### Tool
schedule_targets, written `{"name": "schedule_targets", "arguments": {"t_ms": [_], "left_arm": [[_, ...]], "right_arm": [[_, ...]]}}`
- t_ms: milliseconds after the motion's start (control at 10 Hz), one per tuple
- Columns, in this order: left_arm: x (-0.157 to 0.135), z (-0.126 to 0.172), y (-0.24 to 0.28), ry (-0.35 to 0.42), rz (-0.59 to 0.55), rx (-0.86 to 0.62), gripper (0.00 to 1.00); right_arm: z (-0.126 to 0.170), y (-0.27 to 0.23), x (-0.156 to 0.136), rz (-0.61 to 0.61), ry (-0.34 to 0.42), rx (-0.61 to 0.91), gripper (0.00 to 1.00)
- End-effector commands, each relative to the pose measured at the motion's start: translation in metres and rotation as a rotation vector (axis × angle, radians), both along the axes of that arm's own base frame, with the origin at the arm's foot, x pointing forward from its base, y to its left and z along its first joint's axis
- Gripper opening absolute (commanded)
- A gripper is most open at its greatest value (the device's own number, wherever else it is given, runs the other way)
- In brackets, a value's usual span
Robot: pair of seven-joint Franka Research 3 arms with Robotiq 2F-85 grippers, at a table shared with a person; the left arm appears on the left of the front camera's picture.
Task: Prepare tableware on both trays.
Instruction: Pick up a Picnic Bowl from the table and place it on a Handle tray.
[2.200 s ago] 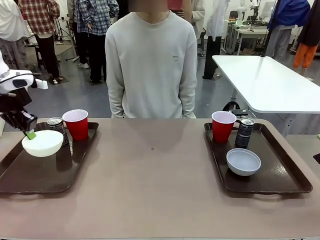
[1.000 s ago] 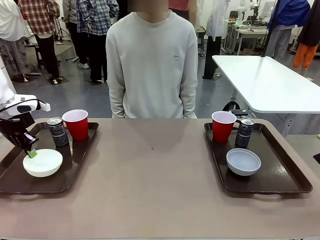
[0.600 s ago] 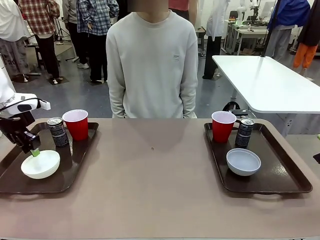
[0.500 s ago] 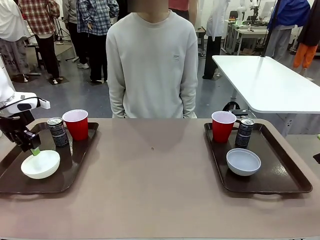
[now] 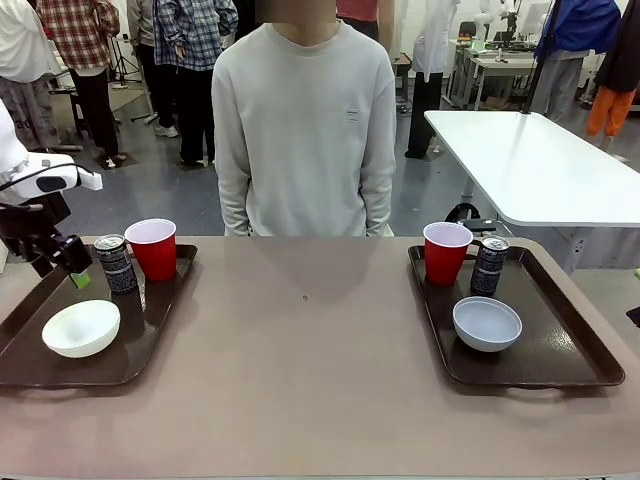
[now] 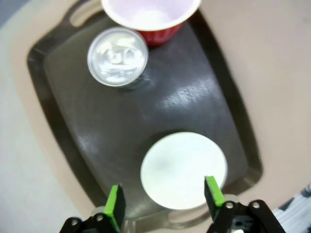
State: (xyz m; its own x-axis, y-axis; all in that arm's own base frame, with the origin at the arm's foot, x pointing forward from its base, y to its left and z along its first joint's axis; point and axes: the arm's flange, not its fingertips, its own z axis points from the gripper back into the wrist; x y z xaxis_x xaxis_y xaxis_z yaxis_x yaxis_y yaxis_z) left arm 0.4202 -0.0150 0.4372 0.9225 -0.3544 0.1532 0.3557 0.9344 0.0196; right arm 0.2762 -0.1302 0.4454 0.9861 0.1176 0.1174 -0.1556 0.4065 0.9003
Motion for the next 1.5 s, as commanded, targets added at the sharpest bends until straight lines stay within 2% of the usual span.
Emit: {"name": "schedule_targets", "arguments": {"t_ms": [0, 100, 300, 400, 500, 600, 700, 800, 1000, 1200, 1300, 1400], "left_arm": [[-0.011, 0.024, -0.009, 0.025, 0.019, -0.075, 1.0], [-0.015, 0.039, -0.008, 0.084, 0.023, -0.168, 1.0], [-0.022, 0.074, 0.026, 0.182, 0.099, -0.52, 1.0], [-0.019, 0.085, 0.051, 0.252, 0.159, -0.639, 1.0], [-0.016, 0.091, 0.075, 0.354, 0.181, -0.683, 1.0], [-0.011, 0.099, 0.097, 0.402, 0.183, -0.738, 1.0], [-0.014, 0.1, 0.111, 0.416, 0.087, -0.849, 1.0], [-0.017, 0.093, 0.118, 0.366, 0.025, -1.01, 1.0], [-0.014, 0.053, 0.11, 0.396, 0.032, -1.142, 1.0], [-0.014, 0.013, 0.1, 0.374, 0.003, -1.161, 1.0], [-0.014, 0.002, 0.097, 0.41, 0.01, -1.129, 1.0], [-0.016, 0.003, 0.098, 0.375, 0.007, -1.127, 1.0]], "right_arm": [[0.001, 0.001, -0.001, -0.007, 0.013, 0.007, 0.88], [0.001, 0.001, -0.001, -0.007, 0.013, 0.007, 0.88], [0.001, 0.001, -0.001, -0.007, 0.013, 0.007, 0.88], [0.001, 0.001, -0.001, -0.007, 0.013, 0.007, 0.88], [0.001, 0.001, -0.001, -0.007, 0.013, 0.007, 0.88], [0.001, 0.001, -0.001, -0.007, 0.013, 0.007, 0.88], [0.001, 0.001, -0.001, -0.007, 0.013, 0.007, 0.88], [0.001, 0.001, -0.001, -0.007, 0.013, 0.007, 0.88], [0.001, 0.001, -0.001, -0.007, 0.013, 0.007, 0.88], [0.001, 0.001, -0.001, -0.007, 0.013, 0.007, 0.88], [0.001, 0.001, -0.001, -0.007, 0.013, 0.007, 0.88], [0.001, 0.001, -0.001, -0.007, 0.013, 0.007, 0.88]]}}
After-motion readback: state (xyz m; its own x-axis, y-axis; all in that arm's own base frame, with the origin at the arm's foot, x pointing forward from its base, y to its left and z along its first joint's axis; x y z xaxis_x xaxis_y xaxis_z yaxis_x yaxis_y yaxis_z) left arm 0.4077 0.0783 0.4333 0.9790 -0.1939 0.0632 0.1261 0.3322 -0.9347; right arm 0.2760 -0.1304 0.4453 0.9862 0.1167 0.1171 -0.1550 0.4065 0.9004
